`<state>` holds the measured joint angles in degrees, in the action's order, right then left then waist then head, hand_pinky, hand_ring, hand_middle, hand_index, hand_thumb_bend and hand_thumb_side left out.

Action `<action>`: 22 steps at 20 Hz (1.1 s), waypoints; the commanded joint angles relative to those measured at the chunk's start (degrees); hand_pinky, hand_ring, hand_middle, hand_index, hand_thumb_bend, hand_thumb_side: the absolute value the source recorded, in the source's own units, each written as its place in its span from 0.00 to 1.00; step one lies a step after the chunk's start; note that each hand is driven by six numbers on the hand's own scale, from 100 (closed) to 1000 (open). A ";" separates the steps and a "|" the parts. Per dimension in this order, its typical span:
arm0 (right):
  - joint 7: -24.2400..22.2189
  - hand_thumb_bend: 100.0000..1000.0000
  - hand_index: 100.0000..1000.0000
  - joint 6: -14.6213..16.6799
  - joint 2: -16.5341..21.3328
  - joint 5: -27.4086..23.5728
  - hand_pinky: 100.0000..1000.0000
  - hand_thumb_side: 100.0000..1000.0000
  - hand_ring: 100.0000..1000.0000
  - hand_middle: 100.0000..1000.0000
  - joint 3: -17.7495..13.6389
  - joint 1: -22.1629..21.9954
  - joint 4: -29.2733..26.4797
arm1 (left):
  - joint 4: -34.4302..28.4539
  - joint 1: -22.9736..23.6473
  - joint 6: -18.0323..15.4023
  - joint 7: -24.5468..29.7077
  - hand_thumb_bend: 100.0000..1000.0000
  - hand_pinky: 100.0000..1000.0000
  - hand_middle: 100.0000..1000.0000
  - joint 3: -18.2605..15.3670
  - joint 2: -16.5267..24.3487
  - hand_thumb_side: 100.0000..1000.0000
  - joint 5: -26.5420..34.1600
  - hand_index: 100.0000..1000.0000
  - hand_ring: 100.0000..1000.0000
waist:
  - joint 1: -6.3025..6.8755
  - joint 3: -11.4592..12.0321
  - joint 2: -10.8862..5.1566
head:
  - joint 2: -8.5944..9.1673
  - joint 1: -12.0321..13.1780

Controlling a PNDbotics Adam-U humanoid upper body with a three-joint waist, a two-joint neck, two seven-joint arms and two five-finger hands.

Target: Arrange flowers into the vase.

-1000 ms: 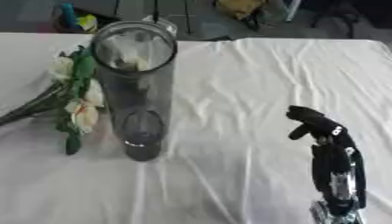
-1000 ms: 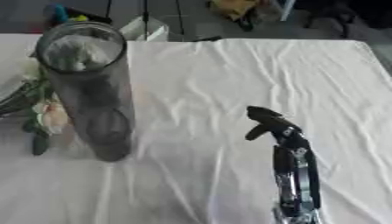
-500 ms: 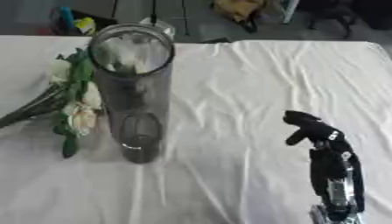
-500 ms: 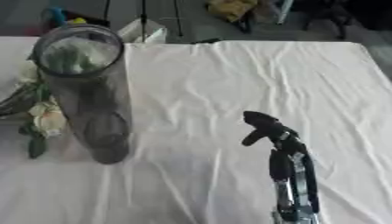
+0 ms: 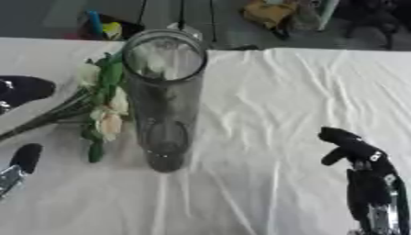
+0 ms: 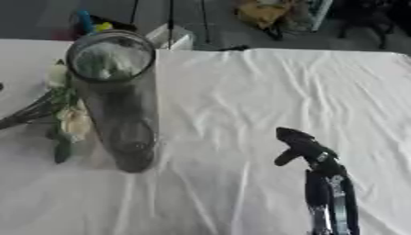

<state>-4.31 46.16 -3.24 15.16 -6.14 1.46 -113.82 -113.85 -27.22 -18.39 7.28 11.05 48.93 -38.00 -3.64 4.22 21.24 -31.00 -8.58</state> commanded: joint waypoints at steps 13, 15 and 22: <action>-1.91 0.00 0.77 0.42 -0.38 0.94 0.72 0.96 0.76 0.38 1.57 -0.23 -0.77 | -0.27 -6.81 6.55 11.86 0.00 0.73 0.91 2.19 3.00 0.93 -2.61 1.00 0.84 | 0.65 -0.95 -1.40 | 2.26 -1.18; -2.13 0.00 0.77 0.29 -0.54 1.05 0.72 0.96 0.76 0.38 1.65 -0.12 -0.77 | 0.48 -7.51 7.96 12.06 0.00 0.72 0.91 2.39 2.72 0.93 -2.58 1.00 0.84 | 0.66 -1.06 -1.24 | 2.51 -1.27; -2.50 0.00 0.77 0.05 -0.70 1.19 0.72 0.96 0.76 0.38 1.79 0.22 -0.77 | 4.21 -9.29 10.84 11.60 0.00 0.74 0.94 3.31 2.03 0.91 -4.04 1.00 0.87 | 0.78 -1.35 -0.88 | 2.92 -1.65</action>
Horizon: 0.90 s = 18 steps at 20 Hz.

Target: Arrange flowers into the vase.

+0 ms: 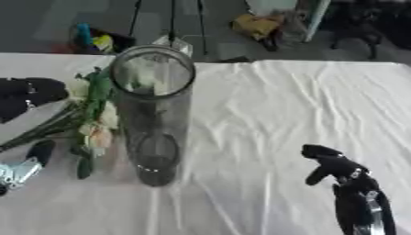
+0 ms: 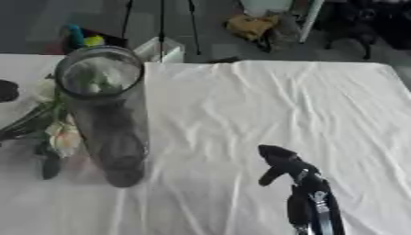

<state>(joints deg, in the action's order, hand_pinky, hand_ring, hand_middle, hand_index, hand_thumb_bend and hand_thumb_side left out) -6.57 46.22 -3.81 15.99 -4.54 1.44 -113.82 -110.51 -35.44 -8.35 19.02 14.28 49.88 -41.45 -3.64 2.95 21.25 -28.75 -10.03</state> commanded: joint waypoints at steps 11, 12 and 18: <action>-0.55 0.00 0.76 -0.10 -0.48 0.81 0.73 0.96 0.76 0.37 0.35 0.62 -0.77 | 8.56 -3.21 4.72 0.01 0.01 0.76 1.00 0.80 -0.74 0.95 -1.72 1.00 0.90 | 0.87 -0.59 -0.36 | 1.31 -0.28; -0.59 0.00 0.76 -0.13 -0.52 0.85 0.73 0.96 0.76 0.37 0.37 0.67 -0.77 | 9.38 -3.45 4.79 0.02 0.04 0.76 1.00 0.84 -0.92 0.97 -1.92 1.00 0.91 | 0.89 -0.65 -0.29 | 1.37 -0.24; -0.81 0.00 0.76 -0.42 -0.72 1.03 0.73 0.96 0.76 0.37 0.44 0.97 -0.77 | 15.64 -5.37 5.27 0.87 0.12 0.78 1.00 0.73 -2.42 1.00 -2.90 1.00 0.94 | 1.06 -1.09 0.02 | 1.82 0.00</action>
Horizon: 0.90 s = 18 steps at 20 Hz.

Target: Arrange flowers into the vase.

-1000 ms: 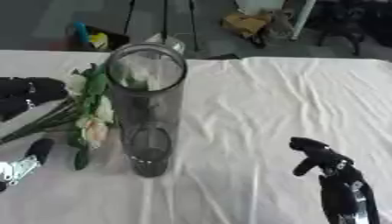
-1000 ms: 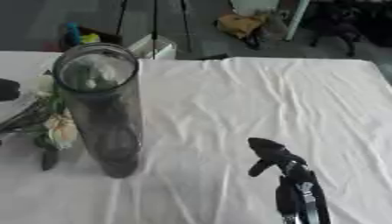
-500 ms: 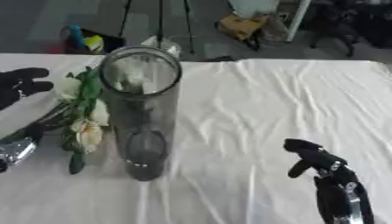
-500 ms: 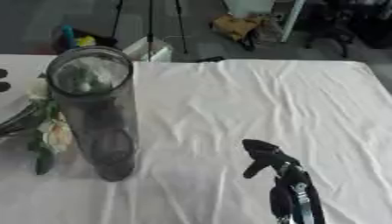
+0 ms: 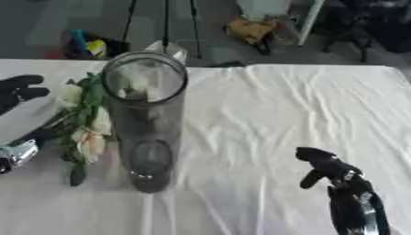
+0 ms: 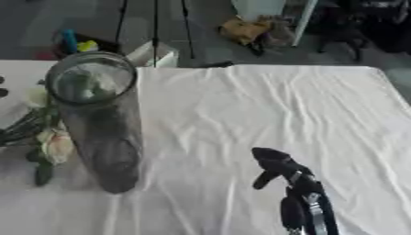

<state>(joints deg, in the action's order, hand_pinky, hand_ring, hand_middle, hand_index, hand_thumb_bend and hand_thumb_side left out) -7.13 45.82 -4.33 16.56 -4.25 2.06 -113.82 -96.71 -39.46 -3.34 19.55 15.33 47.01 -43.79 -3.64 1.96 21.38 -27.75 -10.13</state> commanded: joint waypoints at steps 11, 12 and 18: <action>-0.47 0.00 0.76 -0.49 -0.59 0.69 0.73 0.96 0.76 0.36 0.23 0.85 -0.77 | 7.52 -2.16 -2.00 2.56 0.26 0.78 1.00 -0.44 -0.45 1.00 -0.67 1.00 0.94 | 1.07 -0.47 0.38 | 1.54 0.09; -0.49 0.00 0.76 -0.51 -0.64 0.73 0.73 0.96 0.76 0.36 0.23 0.85 -0.77 | 7.60 -2.17 -2.18 2.99 0.27 0.78 1.00 -0.56 -0.37 1.00 -0.41 1.00 0.94 | 1.06 -0.48 0.40 | 1.62 0.09; -0.59 0.00 0.76 -1.05 -0.82 1.08 0.73 0.96 0.77 0.35 0.25 1.13 -0.77 | 7.23 -2.11 -3.60 5.80 0.30 0.77 1.00 -0.87 0.08 1.00 1.20 1.00 0.92 | 1.10 -0.49 0.62 | 1.73 0.12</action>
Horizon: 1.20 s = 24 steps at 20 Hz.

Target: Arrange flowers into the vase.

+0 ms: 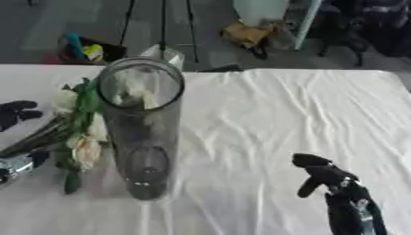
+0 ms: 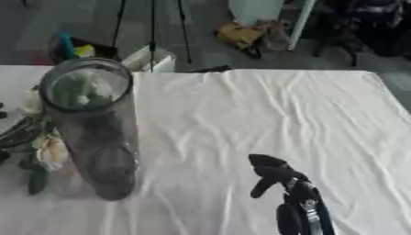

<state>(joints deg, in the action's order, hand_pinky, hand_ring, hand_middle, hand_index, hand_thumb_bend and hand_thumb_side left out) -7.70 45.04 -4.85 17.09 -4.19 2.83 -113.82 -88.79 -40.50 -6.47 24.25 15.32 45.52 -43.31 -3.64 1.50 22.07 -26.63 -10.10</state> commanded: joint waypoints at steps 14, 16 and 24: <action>-0.69 0.00 0.76 -0.74 -1.02 0.81 0.73 0.96 0.77 0.34 0.35 1.01 -0.77 | 1.54 -1.30 0.75 -1.79 0.32 0.76 1.00 -0.42 0.82 0.98 -4.75 1.00 0.91 | 0.78 -0.24 0.63 | 1.32 3.91; -0.80 0.00 0.76 -0.74 -1.10 0.85 0.73 0.96 0.77 0.34 0.40 1.08 -0.77 | 1.82 -1.29 0.93 -2.36 0.32 0.76 1.00 -0.26 0.74 0.98 -5.27 1.00 0.90 | 0.72 -0.21 0.73 | 1.45 3.95; -1.27 0.00 0.76 -0.85 -1.68 1.23 0.73 0.96 0.77 0.33 0.55 1.49 -0.77 | 3.12 -1.43 1.13 -3.24 0.30 0.76 1.00 0.13 0.31 0.99 -6.79 1.00 0.90 | 0.47 -0.33 1.34 | 2.12 4.05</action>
<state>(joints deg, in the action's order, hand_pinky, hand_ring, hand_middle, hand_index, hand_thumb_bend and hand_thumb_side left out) -8.76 44.16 -6.35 17.82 -3.84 4.07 -113.82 -85.43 -40.83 -5.39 21.40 15.35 44.80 -49.58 -3.64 1.17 23.66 -25.37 -6.13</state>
